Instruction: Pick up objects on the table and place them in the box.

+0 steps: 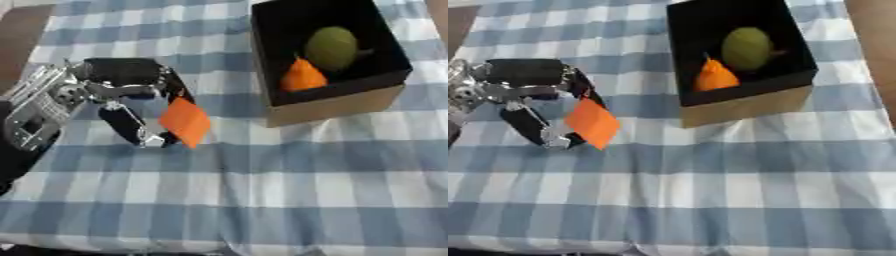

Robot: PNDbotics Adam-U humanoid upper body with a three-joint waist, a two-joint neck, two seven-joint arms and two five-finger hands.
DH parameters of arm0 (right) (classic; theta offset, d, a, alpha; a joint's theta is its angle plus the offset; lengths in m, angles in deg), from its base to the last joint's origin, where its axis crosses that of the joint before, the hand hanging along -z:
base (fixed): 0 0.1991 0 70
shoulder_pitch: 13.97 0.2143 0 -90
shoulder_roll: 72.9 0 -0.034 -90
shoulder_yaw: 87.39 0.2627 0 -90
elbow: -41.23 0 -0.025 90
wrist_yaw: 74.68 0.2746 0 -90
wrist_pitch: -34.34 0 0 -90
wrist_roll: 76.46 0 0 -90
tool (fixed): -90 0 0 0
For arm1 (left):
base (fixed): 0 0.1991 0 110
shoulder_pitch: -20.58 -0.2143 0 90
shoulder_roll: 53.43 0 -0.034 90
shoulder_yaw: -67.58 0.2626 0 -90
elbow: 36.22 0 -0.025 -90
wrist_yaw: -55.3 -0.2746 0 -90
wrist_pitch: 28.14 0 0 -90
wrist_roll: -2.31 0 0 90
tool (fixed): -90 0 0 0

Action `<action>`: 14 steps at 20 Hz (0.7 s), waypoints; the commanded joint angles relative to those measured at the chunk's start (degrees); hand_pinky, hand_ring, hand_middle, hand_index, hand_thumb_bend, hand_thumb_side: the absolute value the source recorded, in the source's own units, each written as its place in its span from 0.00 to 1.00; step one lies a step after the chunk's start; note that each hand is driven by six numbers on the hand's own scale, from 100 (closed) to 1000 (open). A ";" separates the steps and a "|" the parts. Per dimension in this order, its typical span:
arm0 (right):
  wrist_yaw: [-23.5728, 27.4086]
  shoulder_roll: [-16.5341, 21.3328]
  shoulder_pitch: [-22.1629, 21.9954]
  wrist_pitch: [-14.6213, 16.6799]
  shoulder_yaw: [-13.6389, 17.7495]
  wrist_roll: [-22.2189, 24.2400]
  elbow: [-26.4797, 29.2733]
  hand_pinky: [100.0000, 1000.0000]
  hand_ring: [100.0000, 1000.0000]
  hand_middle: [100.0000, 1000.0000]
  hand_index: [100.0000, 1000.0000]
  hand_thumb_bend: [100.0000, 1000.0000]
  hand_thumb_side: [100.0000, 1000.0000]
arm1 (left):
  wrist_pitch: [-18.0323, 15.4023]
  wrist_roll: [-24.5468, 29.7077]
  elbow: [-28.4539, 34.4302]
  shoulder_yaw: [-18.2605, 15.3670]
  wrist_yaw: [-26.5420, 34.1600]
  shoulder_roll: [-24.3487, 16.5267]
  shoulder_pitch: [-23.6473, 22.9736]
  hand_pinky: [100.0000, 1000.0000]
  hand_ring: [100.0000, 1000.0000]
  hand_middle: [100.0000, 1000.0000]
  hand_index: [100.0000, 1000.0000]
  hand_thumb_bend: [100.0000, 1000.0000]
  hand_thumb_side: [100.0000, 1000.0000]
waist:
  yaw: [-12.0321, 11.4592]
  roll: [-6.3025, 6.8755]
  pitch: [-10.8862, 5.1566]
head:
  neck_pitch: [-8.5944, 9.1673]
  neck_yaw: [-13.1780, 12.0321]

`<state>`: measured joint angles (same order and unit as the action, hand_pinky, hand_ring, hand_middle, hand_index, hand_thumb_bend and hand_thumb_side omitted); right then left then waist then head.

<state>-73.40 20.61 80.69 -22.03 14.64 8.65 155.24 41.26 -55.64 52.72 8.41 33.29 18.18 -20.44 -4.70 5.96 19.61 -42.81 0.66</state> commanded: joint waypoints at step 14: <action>1.89 4.20 0.42 2.82 0.37 -1.40 0.58 0.93 1.00 0.33 0.90 0.00 0.41 | -4.08 -1.16 -20.27 -8.44 -0.82 15.41 21.78 0.58 0.58 0.49 0.64 0.00 0.13 | 0.22 0.08 -1.69 | 0.04 -0.80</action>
<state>-71.98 23.17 80.63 -19.61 14.89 7.24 155.24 38.02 -56.86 34.34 1.53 33.26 32.84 -0.17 -4.47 5.96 19.54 -42.81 0.19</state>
